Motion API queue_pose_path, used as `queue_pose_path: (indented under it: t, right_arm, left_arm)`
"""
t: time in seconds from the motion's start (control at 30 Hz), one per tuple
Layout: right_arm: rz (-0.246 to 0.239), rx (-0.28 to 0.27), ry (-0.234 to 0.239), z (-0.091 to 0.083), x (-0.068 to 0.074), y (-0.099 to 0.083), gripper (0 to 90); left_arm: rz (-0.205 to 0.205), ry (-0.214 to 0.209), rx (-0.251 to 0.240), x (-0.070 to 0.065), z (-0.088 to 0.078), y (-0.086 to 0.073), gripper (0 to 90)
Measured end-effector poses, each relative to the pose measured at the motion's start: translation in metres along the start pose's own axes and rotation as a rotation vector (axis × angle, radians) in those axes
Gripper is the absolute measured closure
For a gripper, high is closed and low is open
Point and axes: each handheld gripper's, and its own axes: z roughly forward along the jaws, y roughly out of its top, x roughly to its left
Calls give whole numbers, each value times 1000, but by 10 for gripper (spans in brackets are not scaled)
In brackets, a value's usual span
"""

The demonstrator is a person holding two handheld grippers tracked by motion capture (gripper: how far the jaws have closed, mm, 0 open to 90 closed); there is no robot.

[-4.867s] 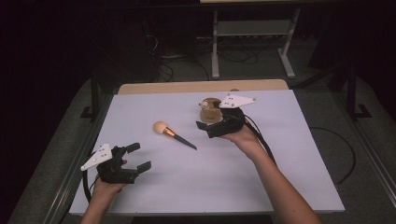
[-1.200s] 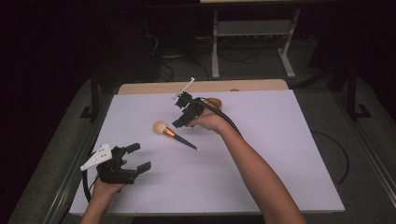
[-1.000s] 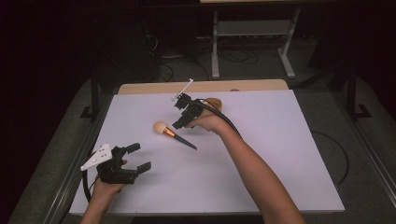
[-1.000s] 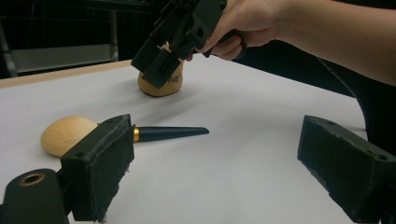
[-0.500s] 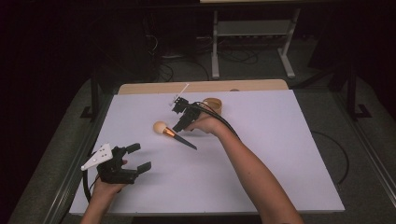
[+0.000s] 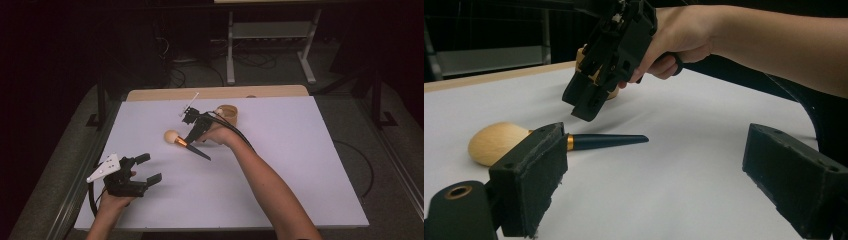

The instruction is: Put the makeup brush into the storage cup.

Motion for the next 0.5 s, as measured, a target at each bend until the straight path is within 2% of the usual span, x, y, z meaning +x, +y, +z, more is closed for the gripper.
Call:
queue_pose_path:
  t: [0.5]
  right_arm:
    - [-15, 13, 5, 16, 8, 14, 478]
  left_arm:
    - [-3, 1, -6, 0, -1, 0, 104]
